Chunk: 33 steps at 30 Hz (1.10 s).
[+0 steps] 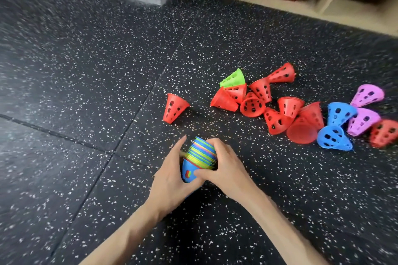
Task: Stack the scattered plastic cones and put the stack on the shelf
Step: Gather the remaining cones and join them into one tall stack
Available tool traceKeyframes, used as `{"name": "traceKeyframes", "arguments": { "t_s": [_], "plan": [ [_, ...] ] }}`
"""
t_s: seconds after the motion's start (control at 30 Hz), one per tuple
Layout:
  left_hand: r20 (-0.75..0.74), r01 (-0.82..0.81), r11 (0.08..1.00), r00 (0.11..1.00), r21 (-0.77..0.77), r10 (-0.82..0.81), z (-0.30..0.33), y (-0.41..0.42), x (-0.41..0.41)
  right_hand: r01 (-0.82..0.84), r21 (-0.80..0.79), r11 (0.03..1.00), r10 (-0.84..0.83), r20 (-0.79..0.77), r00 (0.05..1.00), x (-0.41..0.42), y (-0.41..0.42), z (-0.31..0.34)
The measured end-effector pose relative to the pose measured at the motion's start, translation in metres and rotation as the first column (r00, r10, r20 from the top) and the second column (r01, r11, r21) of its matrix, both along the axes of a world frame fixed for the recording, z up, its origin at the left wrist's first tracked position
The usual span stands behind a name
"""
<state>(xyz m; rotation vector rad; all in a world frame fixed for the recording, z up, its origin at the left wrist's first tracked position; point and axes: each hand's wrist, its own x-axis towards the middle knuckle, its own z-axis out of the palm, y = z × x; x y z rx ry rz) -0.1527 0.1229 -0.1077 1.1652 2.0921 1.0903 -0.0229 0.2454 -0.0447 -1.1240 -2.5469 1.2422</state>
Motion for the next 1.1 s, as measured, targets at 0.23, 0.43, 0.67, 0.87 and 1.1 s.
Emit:
{"name": "traceKeyframes", "arguments": {
  "t_s": [0.23,0.43,0.67,0.87,1.1],
  "plan": [
    [-0.307,0.218,0.976,0.930,0.021,-0.202,0.020,-0.001,-0.035,0.134,-0.054,0.989,-0.138,-0.064,0.988,-0.002,-0.010,-0.007],
    [-0.323,0.057,0.998,0.945,-0.025,-0.062,0.039,0.058,-0.089,0.160,-0.074,0.984,-0.165,-0.076,0.983,-0.005,-0.010,-0.006],
    [-0.163,0.139,0.965,0.971,-0.223,-0.177,0.037,0.104,-0.119,0.164,-0.074,0.984,-0.170,-0.096,0.981,-0.007,-0.013,-0.009],
    [-0.259,0.151,0.976,0.948,-0.154,-0.188,0.025,0.103,-0.108,0.155,-0.014,0.988,-0.156,-0.096,0.983,-0.009,-0.018,-0.012],
    [-0.345,0.092,0.994,0.932,-0.066,-0.110,0.024,0.080,-0.103,0.143,0.012,0.990,-0.140,-0.122,0.983,-0.015,-0.021,-0.012]
  ]
}}
